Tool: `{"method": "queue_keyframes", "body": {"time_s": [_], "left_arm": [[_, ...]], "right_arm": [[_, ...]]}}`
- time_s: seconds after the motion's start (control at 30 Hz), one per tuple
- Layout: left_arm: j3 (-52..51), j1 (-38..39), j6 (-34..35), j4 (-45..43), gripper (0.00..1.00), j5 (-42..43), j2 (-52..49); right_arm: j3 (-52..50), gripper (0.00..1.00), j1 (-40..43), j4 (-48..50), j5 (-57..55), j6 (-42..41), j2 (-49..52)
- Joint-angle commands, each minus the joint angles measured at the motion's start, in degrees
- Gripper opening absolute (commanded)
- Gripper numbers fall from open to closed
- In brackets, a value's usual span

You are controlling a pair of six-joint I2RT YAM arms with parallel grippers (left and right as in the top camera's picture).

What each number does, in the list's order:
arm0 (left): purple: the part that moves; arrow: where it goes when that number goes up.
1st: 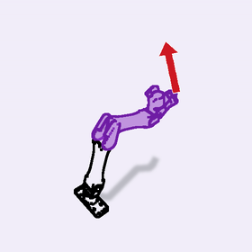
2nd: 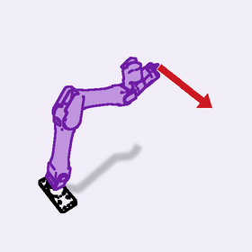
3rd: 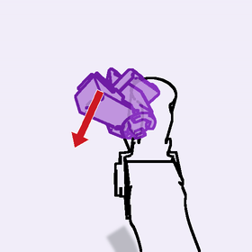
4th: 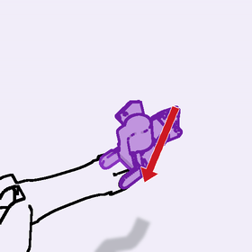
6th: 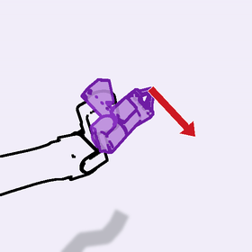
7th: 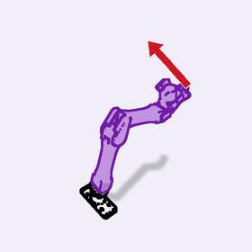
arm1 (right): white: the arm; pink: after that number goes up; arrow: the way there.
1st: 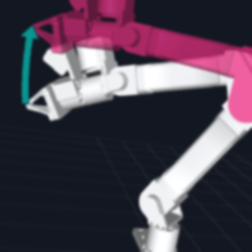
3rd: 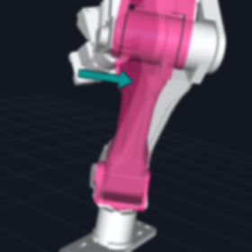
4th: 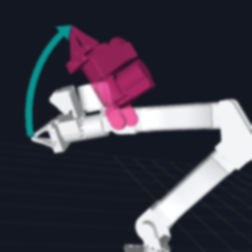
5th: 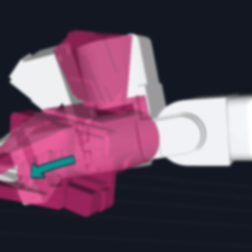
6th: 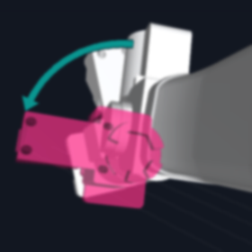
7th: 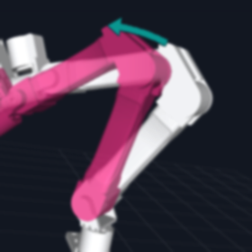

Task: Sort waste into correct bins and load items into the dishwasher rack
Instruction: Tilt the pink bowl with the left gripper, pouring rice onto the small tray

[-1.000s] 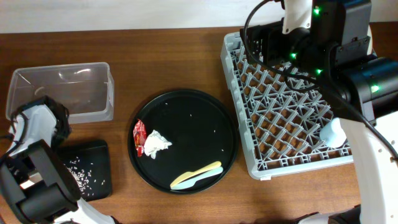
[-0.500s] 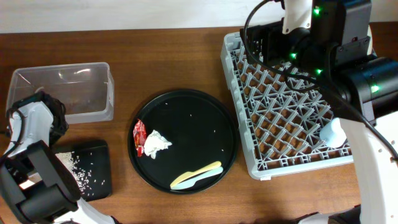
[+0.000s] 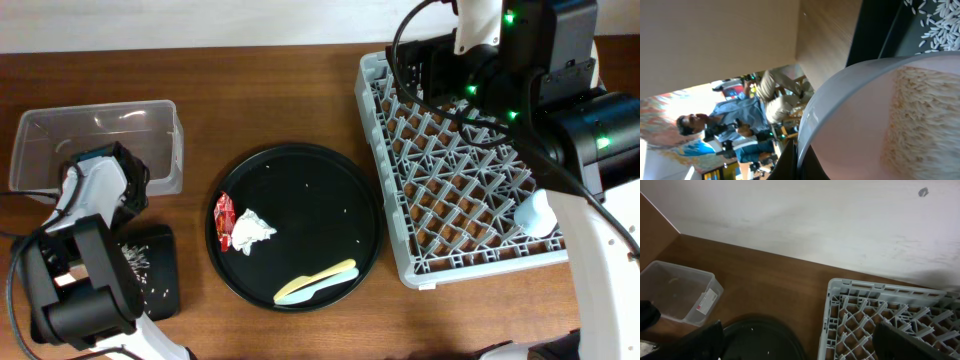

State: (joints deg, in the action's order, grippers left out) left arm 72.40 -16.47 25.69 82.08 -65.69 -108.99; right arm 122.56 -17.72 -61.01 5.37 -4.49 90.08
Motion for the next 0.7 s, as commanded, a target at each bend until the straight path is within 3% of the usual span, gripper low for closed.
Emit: {"method": "queue_keyframes", "body": {"time_s": [0.0, 0.23, 0.67], "left_arm": [[-0.33, -0.13, -0.52, 0.92, 0.0, -5.73, -0.39], [-0.31, 0.0, -0.55, 0.92, 0.0, -5.7, -0.39], [-0.7, 7.21, -3.5, -2.14, 0.0, -7.06, -0.07]], "right_arm": [[-0.09, 0.98, -0.22, 0.17, -0.74, -0.48, -0.02], [-0.09, 0.98, -0.22, 0.17, -0.74, -0.48, -0.02], [-0.09, 0.98, -0.22, 0.17, -0.74, -0.48, -0.02]]}}
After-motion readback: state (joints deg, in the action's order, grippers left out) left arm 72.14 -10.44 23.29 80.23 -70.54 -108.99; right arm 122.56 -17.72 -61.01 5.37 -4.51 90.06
